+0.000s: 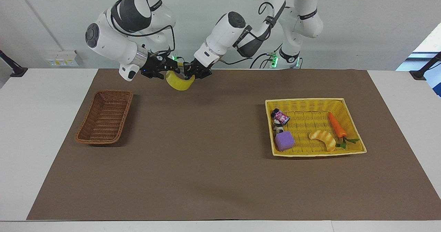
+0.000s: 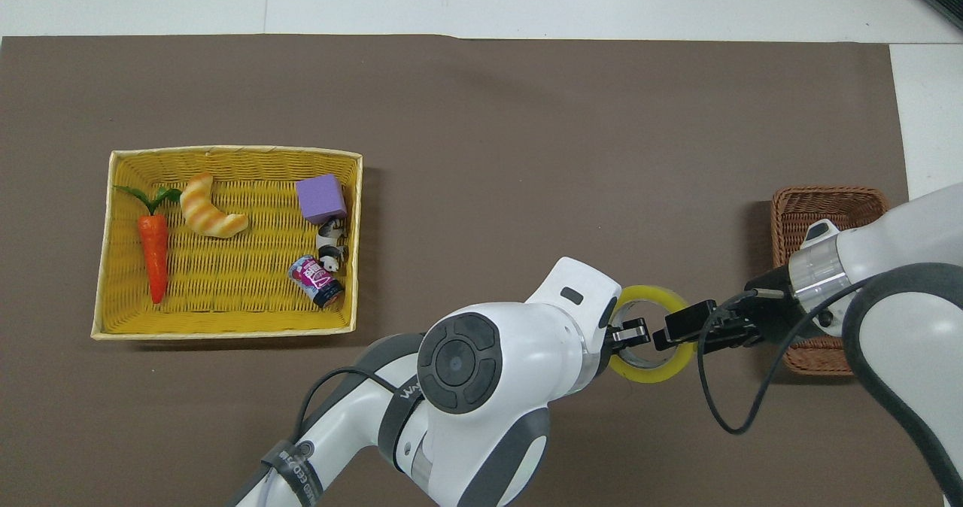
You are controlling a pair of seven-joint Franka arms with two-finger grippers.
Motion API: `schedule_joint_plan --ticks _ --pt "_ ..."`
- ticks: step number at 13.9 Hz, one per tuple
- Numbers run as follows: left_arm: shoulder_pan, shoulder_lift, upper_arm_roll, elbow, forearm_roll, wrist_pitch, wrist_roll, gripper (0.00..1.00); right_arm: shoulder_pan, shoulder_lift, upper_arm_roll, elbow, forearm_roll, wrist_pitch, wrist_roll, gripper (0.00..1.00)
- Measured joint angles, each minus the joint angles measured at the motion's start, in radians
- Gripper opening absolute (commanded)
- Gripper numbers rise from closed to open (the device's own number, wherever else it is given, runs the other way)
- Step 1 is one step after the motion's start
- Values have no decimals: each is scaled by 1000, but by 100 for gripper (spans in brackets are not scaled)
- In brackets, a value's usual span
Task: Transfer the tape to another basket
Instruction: 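Grasp the tape roll with the right gripper from the left gripper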
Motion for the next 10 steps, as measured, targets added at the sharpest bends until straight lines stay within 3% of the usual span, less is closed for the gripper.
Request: schedule_joint_plan --ticks 1,2,3,4,10 --pt "0 4 -2 0 0 1 0 0 0 -1 1 0 4 0 5 32" --pt "0 6 -5 1 0 4 0 14 1 -2 2 0 6 -1 11 29" --pt "0 7 -6 3 -2 9 0 72 1 -2 4 -2 6 -1 17 24" --pt "0 7 -7 7 -3 10 0 100 1 -1 4 -2 6 -1 22 22" --pt "-1 -3 -2 15 -4 7 0 100 -9 0 -12 -4 2 -1 26 19"
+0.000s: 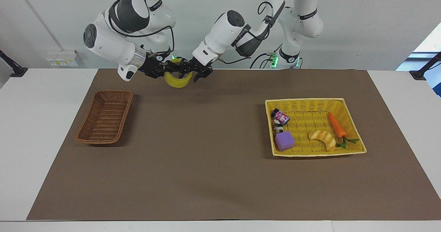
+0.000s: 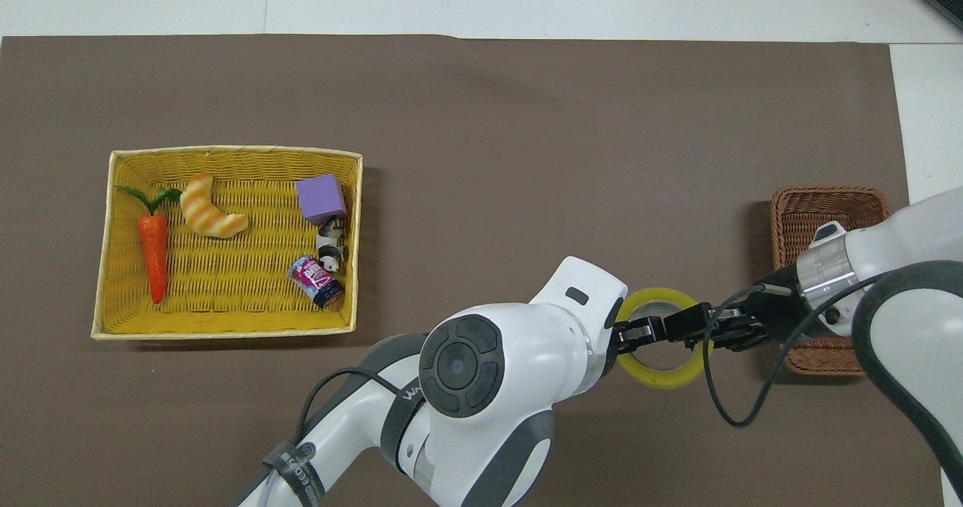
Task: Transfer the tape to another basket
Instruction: 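Grasp the tape roll with the right gripper from the left gripper, then lower the tape into the basket with the right gripper while the left gripper withdraws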
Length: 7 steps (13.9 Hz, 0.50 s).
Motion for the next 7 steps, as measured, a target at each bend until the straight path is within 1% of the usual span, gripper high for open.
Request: schedule_joint_plan --ticks 2,3,5,7 --pt "0 -19 0 2 0 -6 -1 100 1 0 3 -1 -1 0 0 19" --pt "0 -30 1 3 -1 -10 -2 100 1 1 4 -2 -1 0 0 17" --pt "0 -49 4 2 -1 -23 -2 100 3 0 5 -1 -1 0 0 1" --pt "4 -68 14 2 -1 -54 -3 100 3 0 4 0 -1 0 0 0"
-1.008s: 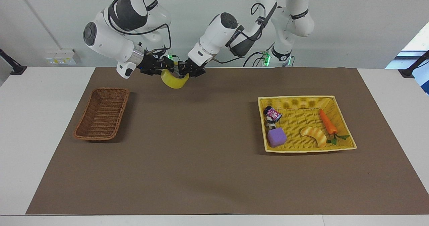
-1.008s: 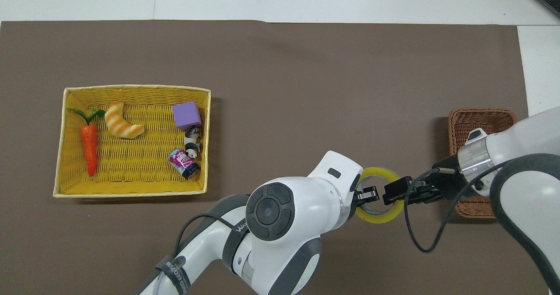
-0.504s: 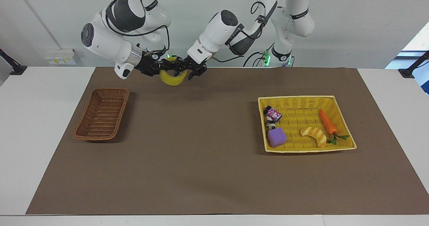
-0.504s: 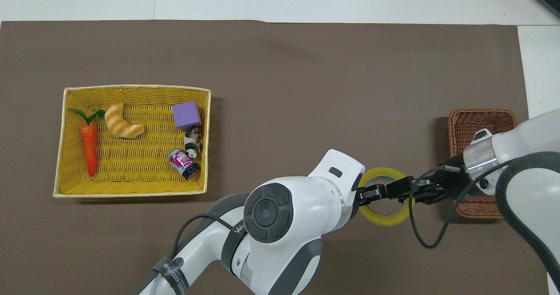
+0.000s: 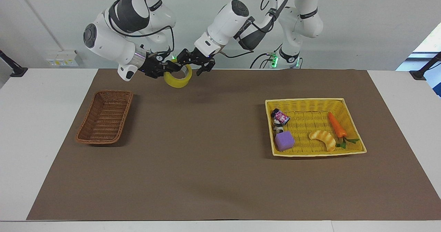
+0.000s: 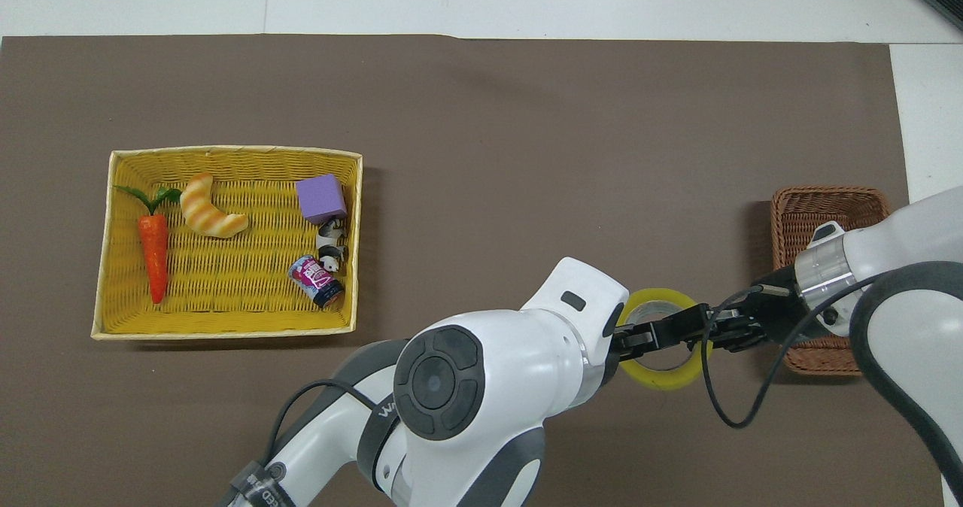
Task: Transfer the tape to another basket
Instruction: 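Lower the tape into the basket with the right gripper while the left gripper withdraws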
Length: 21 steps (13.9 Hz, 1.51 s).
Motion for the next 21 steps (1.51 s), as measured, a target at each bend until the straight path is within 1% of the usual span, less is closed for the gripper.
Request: schedule_joint_plan --ticks 3,6,8,10,13,15,17,19,21 --pt "38 -49 16 3 0 -75 -1 100 -3 1 0 0 -2 0 0 0" --pt "146 -92 23 3 10 -216 4 100 -33 2 -1 2 -27 3 -3 0" --pt "209 -96 25 3 55 -268 10 100 -73 8 -2 14 -96 7 -18 0" --pt "261 -95 25 2 104 -302 10 100 -118 20 -5 29 -195 30 -25 0" --pt "325 -94 26 1 193 -324 10 100 -219 47 -6 37 -337 138 -60 0" --pt "356 -94 26 2 250 -343 11 100 -322 90 -8 37 -359 230 -164 0" --pt "389 -95 27 24 321 -397 20 100 -404 155 -10 37 -360 326 -239 0" --pt "429 -97 28 67 357 -461 49 100 -443 215 -11 44 -355 388 -261 0" --pt "481 -100 30 102 378 -501 140 100 -446 253 -8 66 -339 406 -262 0"
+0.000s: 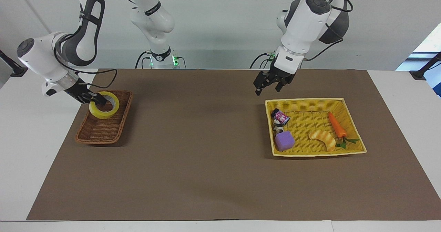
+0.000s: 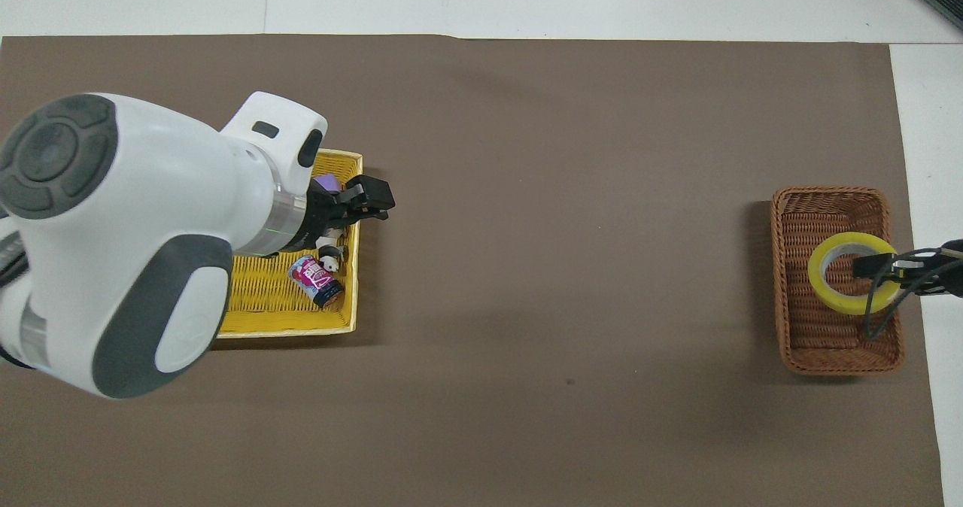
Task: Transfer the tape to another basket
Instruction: 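Lower the tape into the basket with the right gripper while the left gripper withdraws, then open the right gripper to release the tape in the basket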
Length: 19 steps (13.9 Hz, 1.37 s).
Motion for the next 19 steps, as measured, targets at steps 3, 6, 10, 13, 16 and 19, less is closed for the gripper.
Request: schedule_joint_plan --ticks 3,6,10,13,16,19 --pt "89 0 3 44 38 -33 176 100 -1 40 1 17 23 38 0 0" --pt "210 -1 5 87 51 -90 401 100 -4 85 1 17 34 70 0 0" --pt "267 -3 7 120 170 -210 560 100 -9 103 1 18 34 75 0 0" --pt "281 -5 13 158 202 -334 602 100 -7 103 5 18 36 75 0 2" --pt "328 -23 23 177 202 -404 638 100 -5 103 7 18 36 75 0 56" --pt "343 -39 24 176 202 -414 653 100 -1 103 9 18 36 75 0 100"
